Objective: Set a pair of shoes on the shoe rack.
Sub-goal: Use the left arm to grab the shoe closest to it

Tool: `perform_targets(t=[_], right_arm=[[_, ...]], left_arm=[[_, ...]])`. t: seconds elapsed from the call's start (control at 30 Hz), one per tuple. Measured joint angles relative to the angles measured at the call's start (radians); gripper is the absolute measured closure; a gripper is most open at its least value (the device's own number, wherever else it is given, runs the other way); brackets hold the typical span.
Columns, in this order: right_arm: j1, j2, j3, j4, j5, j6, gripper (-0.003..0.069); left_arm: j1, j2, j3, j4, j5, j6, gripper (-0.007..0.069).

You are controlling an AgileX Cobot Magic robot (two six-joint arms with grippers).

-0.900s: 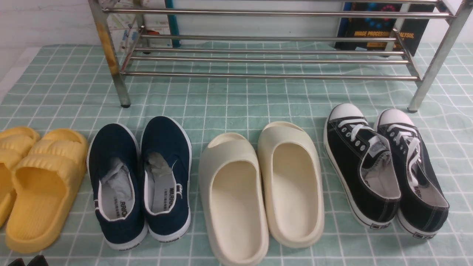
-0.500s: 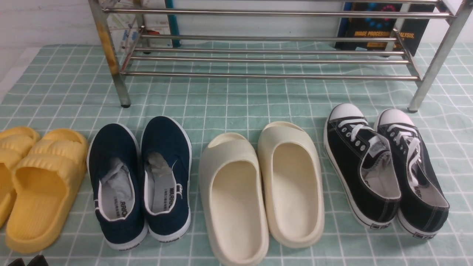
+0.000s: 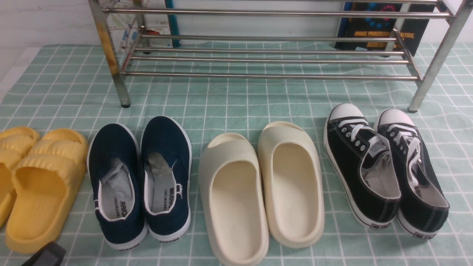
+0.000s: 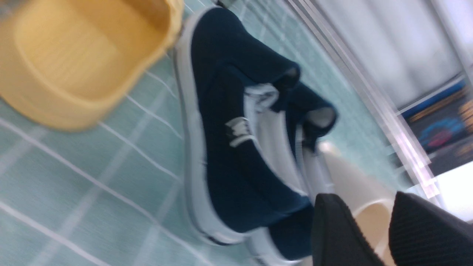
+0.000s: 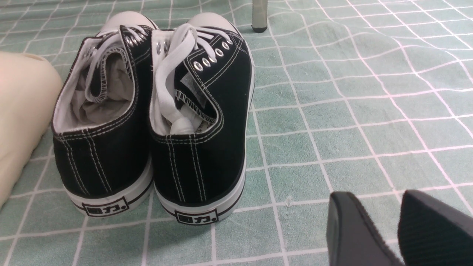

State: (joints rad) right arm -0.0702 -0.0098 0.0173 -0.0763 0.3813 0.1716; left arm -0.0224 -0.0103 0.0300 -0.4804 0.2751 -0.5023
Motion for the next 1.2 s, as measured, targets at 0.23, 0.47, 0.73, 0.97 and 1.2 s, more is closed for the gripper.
perform_targets(t=[0.23,0.47,0.73,0.97,1.2], right_arm=[[0.000,0.000,0.000,0.000,0.000,0.000,0.0419],[0.000,0.000,0.000,0.000,0.000,0.000,0.0419],[0.000,0.000,0.000,0.000,0.000,0.000,0.0419],[0.000,0.000,0.000,0.000,0.000,0.000,0.0419],[0.000,0.000,0.000,0.000,0.000,0.000,0.0419]], left_arm=[[0.000,0.000,0.000,-0.253,-0.057,-0.139,0.0386],[0.000,0.000,0.000,-0.279,-0.101,-0.141,0.0386],[0.000,0.000,-0.208,-0.209,-0.022,0.038,0.0386],[0.000,0.196,-0.590,0.140,0.436,0.115,0.0510],[0.000,0.650,-0.858,0.497,0.886,0.192,0.0638]])
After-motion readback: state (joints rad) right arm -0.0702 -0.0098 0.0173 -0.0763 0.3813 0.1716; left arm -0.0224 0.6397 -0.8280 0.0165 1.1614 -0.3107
